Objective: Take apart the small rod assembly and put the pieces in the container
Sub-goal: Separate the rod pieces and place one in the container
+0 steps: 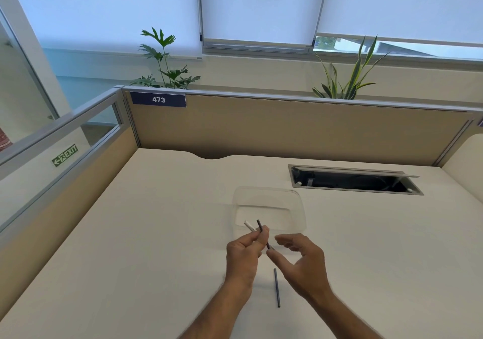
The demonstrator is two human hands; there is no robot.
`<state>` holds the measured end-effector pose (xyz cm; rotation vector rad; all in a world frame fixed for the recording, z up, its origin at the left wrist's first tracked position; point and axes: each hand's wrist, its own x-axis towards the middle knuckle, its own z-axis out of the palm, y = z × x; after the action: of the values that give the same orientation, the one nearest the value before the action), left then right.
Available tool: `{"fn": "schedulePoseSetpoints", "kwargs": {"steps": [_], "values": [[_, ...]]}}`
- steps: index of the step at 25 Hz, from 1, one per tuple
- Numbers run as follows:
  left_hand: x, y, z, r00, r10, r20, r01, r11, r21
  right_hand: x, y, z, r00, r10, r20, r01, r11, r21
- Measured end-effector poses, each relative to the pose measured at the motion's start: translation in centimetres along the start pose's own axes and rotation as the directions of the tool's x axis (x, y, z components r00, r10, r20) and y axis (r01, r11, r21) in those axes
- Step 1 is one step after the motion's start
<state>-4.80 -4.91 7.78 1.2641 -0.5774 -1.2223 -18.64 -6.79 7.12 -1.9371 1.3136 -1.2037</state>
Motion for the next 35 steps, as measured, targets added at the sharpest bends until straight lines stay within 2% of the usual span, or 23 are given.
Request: {"fn": "schedulePoseSetpoints", "kwargs": {"steps": [3, 6, 12, 15, 18, 21, 23, 27, 35], "values": [[-0.1, 0.2, 0.3, 0.999, 0.043, 0.02, -0.044, 0.999, 0.011, 1.0, -0.8, 0.7, 0.996, -0.084, 0.018, 0.085, 0.993, -0.079], [0.0, 0.5, 0.3, 0.995, 0.095, 0.037, -0.096, 0.995, 0.03, 1.7, -0.8, 1.0, 0.994, -0.1, 0.045, 0.102, 0.994, -0.044], [1.3, 1.0, -0.8, 0.952, 0.301, -0.051, -0.281, 0.929, 0.239, 4.3, -0.2, 0.4, 0.994, -0.101, 0.049, 0.103, 0.994, -0.045], [2.0, 1.4, -1.3, 0.91, 0.408, -0.076, -0.359, 0.865, 0.35, 7.1, 0.9, 0.0, 0.985, -0.101, 0.142, 0.134, 0.959, -0.249], [2.7, 1.5, -1.7, 0.884, 0.457, -0.093, -0.392, 0.836, 0.384, 9.4, 2.2, 0.2, 0.957, -0.075, 0.279, 0.214, 0.832, -0.511], [3.0, 1.4, -1.9, 0.885, 0.453, -0.11, -0.39, 0.848, 0.359, 11.0, 3.3, 0.8, 0.921, -0.061, 0.385, 0.312, 0.709, -0.633], [3.0, 1.4, -1.8, 0.892, 0.438, -0.109, -0.38, 0.859, 0.344, 11.7, 3.9, 1.2, 0.907, -0.037, 0.419, 0.336, 0.664, -0.668], [2.9, 1.2, -1.8, 0.901, 0.423, -0.098, -0.372, 0.868, 0.33, 11.6, 5.0, 1.0, 0.924, -0.017, 0.381, 0.283, 0.701, -0.654], [2.9, 0.9, -1.4, 0.907, 0.408, -0.1, -0.355, 0.872, 0.338, 8.5, 5.3, -1.3, 0.985, -0.106, 0.138, 0.162, 0.843, -0.512]]}}
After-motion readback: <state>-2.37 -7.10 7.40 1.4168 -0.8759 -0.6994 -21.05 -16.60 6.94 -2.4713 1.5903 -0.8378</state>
